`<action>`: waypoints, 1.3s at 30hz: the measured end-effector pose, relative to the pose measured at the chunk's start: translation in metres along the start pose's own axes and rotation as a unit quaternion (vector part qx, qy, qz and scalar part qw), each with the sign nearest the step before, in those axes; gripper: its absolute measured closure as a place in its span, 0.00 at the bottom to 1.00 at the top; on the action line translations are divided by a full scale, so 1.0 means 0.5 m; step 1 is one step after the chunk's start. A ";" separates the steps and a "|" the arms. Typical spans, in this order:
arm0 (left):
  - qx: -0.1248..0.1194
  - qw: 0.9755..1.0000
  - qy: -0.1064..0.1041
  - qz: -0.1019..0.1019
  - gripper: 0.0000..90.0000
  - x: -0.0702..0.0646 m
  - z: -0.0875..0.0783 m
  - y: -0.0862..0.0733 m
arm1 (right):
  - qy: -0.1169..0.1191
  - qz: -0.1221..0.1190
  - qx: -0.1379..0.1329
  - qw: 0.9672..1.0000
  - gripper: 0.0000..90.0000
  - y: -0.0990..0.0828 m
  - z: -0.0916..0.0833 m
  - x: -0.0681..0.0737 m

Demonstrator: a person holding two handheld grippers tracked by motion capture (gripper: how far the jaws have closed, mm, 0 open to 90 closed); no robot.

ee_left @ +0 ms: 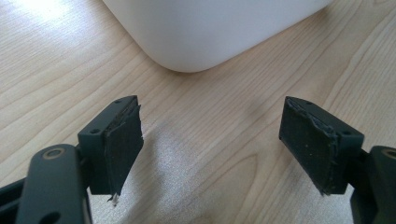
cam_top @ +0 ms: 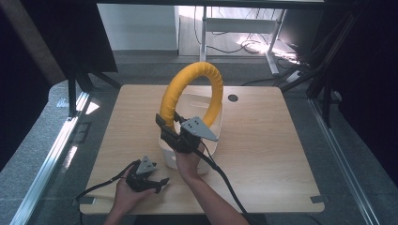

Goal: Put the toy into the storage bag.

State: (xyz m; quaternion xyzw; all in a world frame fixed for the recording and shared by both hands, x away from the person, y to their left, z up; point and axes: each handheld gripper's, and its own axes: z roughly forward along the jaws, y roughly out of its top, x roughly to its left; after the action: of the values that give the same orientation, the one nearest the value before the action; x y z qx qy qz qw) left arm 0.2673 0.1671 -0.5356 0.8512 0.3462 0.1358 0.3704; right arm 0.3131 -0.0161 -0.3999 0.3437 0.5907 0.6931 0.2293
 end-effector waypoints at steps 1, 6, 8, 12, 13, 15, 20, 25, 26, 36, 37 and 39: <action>0.000 1.000 0.000 0.000 0.24 0.000 0.000 0.000 | -0.001 0.001 0.001 1.000 0.55 -0.002 -0.001 0.000; -0.001 1.000 -0.002 0.001 0.24 -0.001 0.001 0.000 | -0.010 0.002 0.017 1.000 0.50 -0.014 -0.006 0.003; -0.001 1.000 -0.002 0.001 0.24 -0.001 0.001 0.000 | -0.018 0.024 0.032 0.999 0.49 -0.020 -0.008 0.001; 0.000 1.000 -0.002 0.000 0.24 -0.002 0.002 0.000 | -0.036 0.053 0.055 0.996 0.43 -0.013 -0.022 -0.008; -0.001 1.000 -0.003 0.000 0.24 -0.002 0.002 0.000 | -0.039 0.048 0.058 0.996 0.42 -0.011 -0.025 -0.010; 0.000 1.000 -0.004 0.001 0.24 -0.003 0.003 0.001 | -0.044 0.040 0.069 0.996 0.35 -0.005 -0.028 -0.009; 0.001 1.000 -0.006 0.004 0.24 -0.007 0.004 0.002 | -0.042 0.048 0.088 0.994 0.28 -0.004 -0.029 -0.013; 0.002 1.000 -0.005 0.006 0.24 -0.006 0.003 0.002 | -0.042 0.040 0.083 0.995 0.22 -0.004 -0.033 -0.013; 0.000 1.000 -0.005 0.005 0.24 -0.005 0.003 0.003 | -0.043 0.038 0.083 0.995 0.21 -0.003 -0.035 -0.013; 0.000 1.000 0.002 -0.001 0.24 -0.002 -0.004 -0.003 | -0.038 0.031 0.085 0.995 0.19 0.020 -0.067 -0.044; 0.000 1.000 0.003 -0.001 0.24 -0.002 -0.004 -0.003 | -0.034 0.030 0.086 0.995 0.19 0.022 -0.072 -0.046; 0.001 1.000 0.004 -0.002 0.24 -0.002 -0.004 -0.003 | -0.030 0.028 0.087 0.995 0.19 0.024 -0.077 -0.049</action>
State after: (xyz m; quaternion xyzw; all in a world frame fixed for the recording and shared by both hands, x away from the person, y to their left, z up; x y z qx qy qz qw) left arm 0.2652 0.1682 -0.5353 0.8502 0.3495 0.1385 0.3686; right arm 0.3017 -0.0614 -0.3959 0.3993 0.6318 0.6347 0.1964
